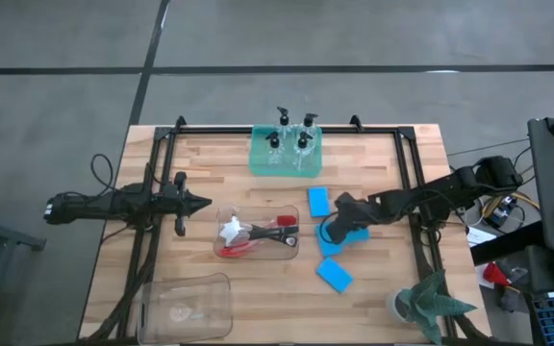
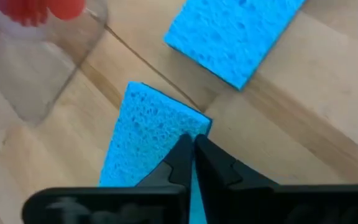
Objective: Pick & Place Kitchen Sink Supplies
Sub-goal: Put the blue sponge into the bottom transparent bin
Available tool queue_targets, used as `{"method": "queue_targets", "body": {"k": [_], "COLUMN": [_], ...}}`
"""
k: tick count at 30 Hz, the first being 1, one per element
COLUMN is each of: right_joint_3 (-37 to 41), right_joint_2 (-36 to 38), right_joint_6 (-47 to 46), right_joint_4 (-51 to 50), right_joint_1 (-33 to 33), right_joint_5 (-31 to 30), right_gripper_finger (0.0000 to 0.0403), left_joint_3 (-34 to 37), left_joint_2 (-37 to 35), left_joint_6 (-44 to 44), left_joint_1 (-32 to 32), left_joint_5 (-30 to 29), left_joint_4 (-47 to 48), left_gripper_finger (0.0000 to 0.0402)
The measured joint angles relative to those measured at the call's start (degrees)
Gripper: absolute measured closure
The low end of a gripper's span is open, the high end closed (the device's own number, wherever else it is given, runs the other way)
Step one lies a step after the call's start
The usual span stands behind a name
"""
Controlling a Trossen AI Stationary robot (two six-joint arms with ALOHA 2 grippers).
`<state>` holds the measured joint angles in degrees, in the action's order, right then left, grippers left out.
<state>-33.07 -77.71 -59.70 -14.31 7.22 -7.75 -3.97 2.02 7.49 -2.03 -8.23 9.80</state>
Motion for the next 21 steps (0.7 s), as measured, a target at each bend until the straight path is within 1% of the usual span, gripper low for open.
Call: {"method": "queue_targets", "body": {"k": [12,21], "right_joint_3": [-2.2,-2.3], "right_joint_2": [0.0,1.2], "right_joint_6": [3.0,4.1], "right_joint_4": [-0.2,0.0], "right_joint_1": [0.0,-0.2], "right_joint_5": [-0.4,-1.5], "right_gripper_finger": [0.0394,0.0394], "left_joint_3": [0.0,0.0], "left_joint_2": [0.0,0.0], "left_joint_6": [0.0,0.0], "left_joint_1": [0.0,0.0], "left_joint_5": [0.0,0.0], "left_joint_4": [0.0,0.0], "left_gripper_finger": [0.0399,0.0399]}}
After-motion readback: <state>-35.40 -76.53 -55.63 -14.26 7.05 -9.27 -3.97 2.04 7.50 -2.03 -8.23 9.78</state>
